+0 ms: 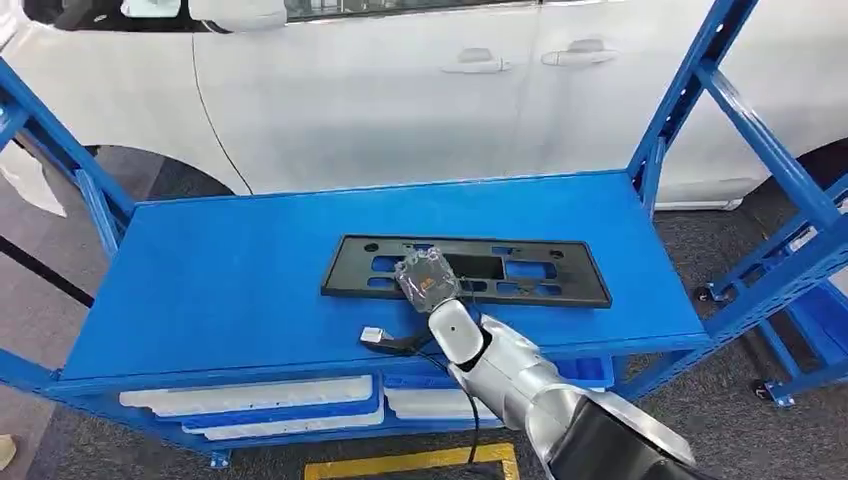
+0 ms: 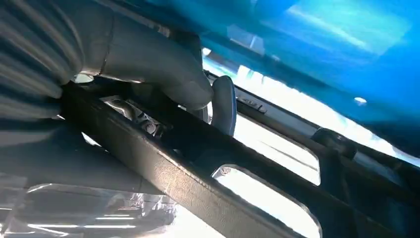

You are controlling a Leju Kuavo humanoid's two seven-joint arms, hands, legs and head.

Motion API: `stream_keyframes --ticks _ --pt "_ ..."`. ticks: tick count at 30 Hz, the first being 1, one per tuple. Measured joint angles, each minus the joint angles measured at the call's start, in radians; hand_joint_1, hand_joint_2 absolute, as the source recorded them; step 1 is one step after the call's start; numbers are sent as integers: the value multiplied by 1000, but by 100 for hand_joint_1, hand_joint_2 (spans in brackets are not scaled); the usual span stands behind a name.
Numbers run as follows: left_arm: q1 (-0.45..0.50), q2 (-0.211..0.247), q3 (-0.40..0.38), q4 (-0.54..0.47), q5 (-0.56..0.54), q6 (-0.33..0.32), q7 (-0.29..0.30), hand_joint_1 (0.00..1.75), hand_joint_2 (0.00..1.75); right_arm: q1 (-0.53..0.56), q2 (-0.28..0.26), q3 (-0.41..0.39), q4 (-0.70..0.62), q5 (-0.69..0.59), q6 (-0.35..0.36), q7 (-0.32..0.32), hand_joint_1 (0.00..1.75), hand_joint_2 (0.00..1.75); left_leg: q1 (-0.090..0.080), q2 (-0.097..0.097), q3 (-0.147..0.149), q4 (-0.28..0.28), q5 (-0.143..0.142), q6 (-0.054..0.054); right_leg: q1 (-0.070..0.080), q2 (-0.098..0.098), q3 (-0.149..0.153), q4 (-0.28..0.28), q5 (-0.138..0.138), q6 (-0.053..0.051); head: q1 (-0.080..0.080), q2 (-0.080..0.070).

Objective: Take the parts from the cabinet and place them on the table.

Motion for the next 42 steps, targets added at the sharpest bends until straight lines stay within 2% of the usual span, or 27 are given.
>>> stream_keyframes --ticks 2,3,4,5,7,8,11,13,15,16,18,19,21,22,23,25,26,27,28,30,31,33,34,35,37,38,42 --pt "1 2 0 0 0 0 0 0 0 2 0 0 0 0 0 0 175 175 0 0 -81 171 -68 -7 2 0 -4 2 0 -1 0 0" --pt "2 2 0 0 0 0 0 0 0 2 0 0 0 0 0 0 175 175 1 0 -98 203 -66 -8 2 1 -4 2 0 -2 0 0" --pt "3 2 0 0 0 0 0 0 0 2 0 0 0 0 0 0 175 175 1 0 -91 185 -46 -8 2 1 -2 3 -1 -2 0 0" --pt "3 2 0 0 0 0 0 0 0 2 0 0 0 0 0 0 175 175 2 0 -57 114 -1 -6 2 2 0 4 -1 -1 0 0" --pt "2 3 0 0 0 0 0 0 0 1 0 0 0 -1 0 0 175 175 2 1 43 -91 91 3 2 3 4 6 -5 4 0 0" --pt "0 5 0 0 0 0 0 0 0 1 0 0 0 -2 0 0 175 175 -3 2 62 -133 78 12 7 4 3 8 -7 9 0 0" --pt "0 5 0 0 0 0 0 0 0 1 0 0 0 -3 0 1 175 175 -11 1 59 -131 83 26 5 8 1 5 -3 26 0 0" --pt "-1 4 0 0 0 0 -6 0 0 0 -1 -2 0 -4 -1 1 175 175 1 5 65 -145 95 42 4 7 1 15 -11 39 0 0" --pt "-2 4 0 0 0 -8 -32 0 0 2 -2 -11 2 -5 -4 -1 175 175 -1 5 62 -146 97 49 4 5 -46 110 -75 46 0 0" --pt "-1 4 -1 0 0 -15 -52 0 175 6 -2 -18 2 -7 -10 -3 175 175 -1 6 59 -146 98 50 3 5 -90 200 -119 48 0 0" --pt "-1 4 -1 0 0 -27 -93 0 175 14 -5 -36 2 -17 -34 -22 175 175 -2 6 57 -145 98 50 1 5 -146 311 -149 54 0 0" --pt "-1 4 -1 0 0 -29 -103 0 175 17 -7 -48 2 -24 -53 -34 175 175 -2 5 57 -145 97 49 -2 5 -144 304 -131 55 0 0" --pt "-1 4 -1 0 0 -32 -107 0 175 17 -7 -81 0 -52 -103 -73 175 175 0 3 58 -139 94 45 -6 3 -85 174 -51 52 0 0" --pt "-2 4 -1 0 0 -35 -109 0 175 17 -7 -104 -4 -70 -131 -100 175 175 1 2 58 -134 91 40 -7 2 -38 79 -8 50 0 0" --pt "-2 4 -1 0 0 -41 -113 0 175 18 -7 -127 -11 -91 -158 -130 175 175 -1 1 53 -128 87 34 -7 4 -14 25 -13 44 0 0" --pt "-4 4 -1 0 1 -56 -131 0 175 35 -4 -177 -31 -177 -211 -240 175 175 -6 0 48 -123 86 21 0 6 -22 26 -8 31 0 0" --pt "-5 4 2 0 0 -74 -151 0 175 62 -13 -211 -71 -284 -189 -355 175 175 -2 0 50 -126 85 15 5 7 -21 26 -9 25 0 0" --pt "-6 4 7 0 0 -85 -167 0 175 111 -36 -242 -184 -424 -112 -522 175 175 2 0 56 -128 85 9 7 6 -14 23 -9 19 0 0" --pt "-4 5 17 0 0 -94 -179 0 175 173 -72 -271 -405 -582 32 -700 175 175 6 -2 54 -122 75 3 2 3 -9 14 -5 10 0 0" --pt "5 7 26 0 1 -100 -193 0 175 222 -97 -324 -789 -938 208 -949 175 175 10 -1 21 -26 3 -1 5 13 -14 15 -4 -7 -1 0" --pt "-3 8 27 0 0 -102 -196 0 175 251 -101 -355 -967 -1247 256 -1026 175 175 7 -3 -17 61 -43 -3 6 15 -13 15 -5 -8 0 0" --pt "-17 8 27 0 0 -106 -196 0 175 298 -103 -376 -1183 -1724 308 -1035 175 175 5 -3 -77 197 -88 -5 11 5 -8 15 -9 -6 0 0" --pt "-18 8 27 0 0 -107 -197 0 175 334 -107 -383 -1284 -1946 320 -1039 175 175 5 -2 -81 207 -77 -4 11 -2 -2 15 -13 -5 0 0" --pt "-14 8 27 0 1 -108 -197 0 175 361 -110 -395 -1357 -2079 327 -1049 175 175 5 -2 -60 166 -47 -2 11 -5 1 15 -14 -5 0 0" --pt "-10 8 28 0 1 -108 -196 0 175 416 -129 -412 -1439 -2164 335 -1055 175 175 6 -2 32 -24 42 6 10 -5 1 16 -15 -2 0 0" --pt "-11 8 28 0 1 -108 -196 0 175 436 -133 -418 -1476 -2125 335 -1055 175 175 5 -1 73 -112 59 12 9 -4 -2 19 -14 0 0 0" --pt "-21 11 28 0 0 -109 -196 0 175 464 -143 -427 -1568 -1625 340 -1055 175 175 -12 2 69 -121 57 28 5 7 -8 17 -7 26 0 0"
